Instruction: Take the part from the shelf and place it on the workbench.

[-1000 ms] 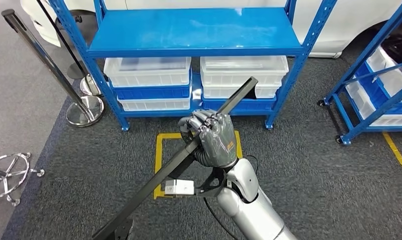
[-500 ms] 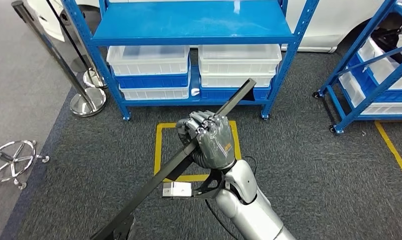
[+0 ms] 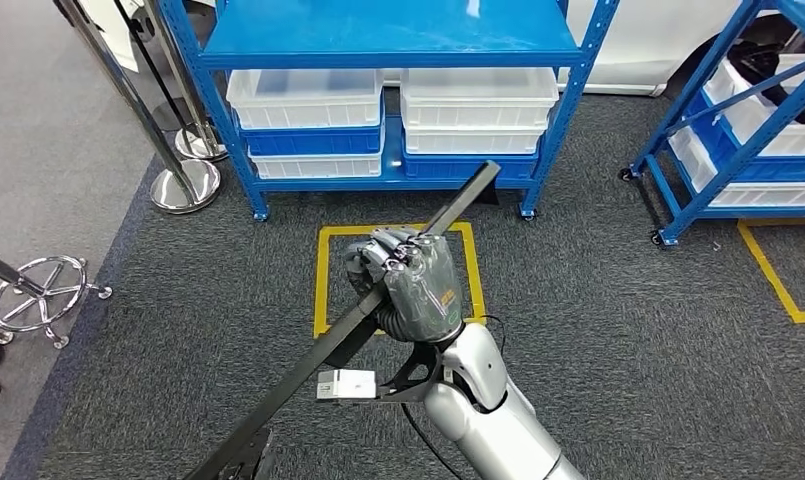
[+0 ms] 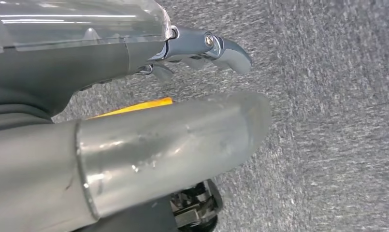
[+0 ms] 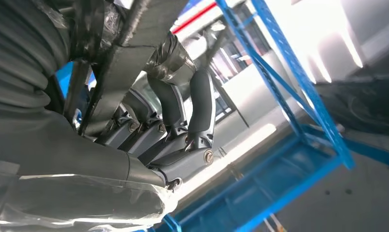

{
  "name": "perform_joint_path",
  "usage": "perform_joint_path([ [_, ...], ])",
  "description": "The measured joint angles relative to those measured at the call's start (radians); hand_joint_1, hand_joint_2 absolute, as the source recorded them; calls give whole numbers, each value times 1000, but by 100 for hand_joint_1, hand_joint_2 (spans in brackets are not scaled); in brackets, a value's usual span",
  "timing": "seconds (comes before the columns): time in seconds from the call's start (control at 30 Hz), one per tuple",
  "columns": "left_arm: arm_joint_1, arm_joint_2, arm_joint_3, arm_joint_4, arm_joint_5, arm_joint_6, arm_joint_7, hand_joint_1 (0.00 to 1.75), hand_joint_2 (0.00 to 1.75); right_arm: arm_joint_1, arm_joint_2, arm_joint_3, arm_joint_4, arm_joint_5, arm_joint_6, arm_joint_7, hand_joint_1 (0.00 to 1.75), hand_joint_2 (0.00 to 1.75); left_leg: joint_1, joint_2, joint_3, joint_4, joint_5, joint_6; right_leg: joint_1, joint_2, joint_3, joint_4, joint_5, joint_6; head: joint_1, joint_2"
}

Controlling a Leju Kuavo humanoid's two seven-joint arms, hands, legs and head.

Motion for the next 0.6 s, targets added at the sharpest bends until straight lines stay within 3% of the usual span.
perform_joint_path([
  [0.07,4,3,-1,0,-2,1,1,0,0,2,6,5,7,-3,0,-2,175,175,3,-1,-9,-6,17,-12,0,-1,-7,-24,10,-9,0,0],
  [0.1,8,5,-1,0,-2,1,3,0,0,4,7,7,12,-3,0,-3,175,175,5,-3,-16,1,2,-18,-2,-3,-18,-26,24,-17,0,0],
  [0.13,13,7,-1,0,-2,1,4,0,0,6,9,9,16,-3,0,-4,175,175,6,-4,-28,26,-36,-24,-5,-5,-33,-28,39,-24,0,0],
  [0.17,17,9,-1,0,-2,1,6,0,0,7,11,10,21,-3,1,-4,175,175,9,-5,-42,72,-92,-29,-6,-7,-50,-28,54,-30,0,0],
  [0.23,23,12,-1,0,-3,2,10,0,0,10,16,11,28,-2,1,-6,175,175,11,-5,-67,201,-187,-38,-5,-7,-85,-26,82,-34,0,0],
  [0.27,25,13,-1,0,-3,3,11,0,0,13,17,11,32,1,1,-7,175,175,12,-5,-70,256,-199,-41,-5,-8,-104,-24,96,-33,0,0],
  [0.33,28,15,-1,0,0,3,11,0,0,19,17,11,38,8,1,-9,175,175,13,-5,-35,284,-154,-43,-5,-10,-142,-16,119,-30,0,0],
  [0.37,29,15,-1,0,2,3,10,0,0,21,18,11,41,11,0,-10,175,175,13,-6,7,248,-126,-42,-6,-10,-160,-10,129,-28,0,0],
  [0.4,29,15,-1,0,3,3,8,0,0,22,20,11,43,12,0,-11,175,175,12,-6,65,184,-118,-39,-5,-10,-175,-3,137,-24,0,0],
  [0.47,25,15,-1,0,6,4,5,0,0,20,24,13,46,11,0,-12,175,175,9,-8,175,37,-152,-29,-3,-10,-194,9,153,-15,0,0],
  [0.5,22,15,-1,0,8,6,4,0,0,18,27,16,48,9,0,-11,175,175,6,-8,204,-9,-171,-23,-3,-11,-197,10,161,-10,0,0],
  [0.53,21,14,-1,0,11,8,3,0,0,16,28,21,51,8,0,-9,175,175,5,-8,212,-32,-177,-16,-4,-12,-199,9,171,-4,0,0],
  [0.6,21,11,-1,0,16,10,2,0,0,15,29,30,58,6,0,-6,175,175,8,-3,198,-38,-157,2,-6,-8,-207,15,165,8,0,0],
])
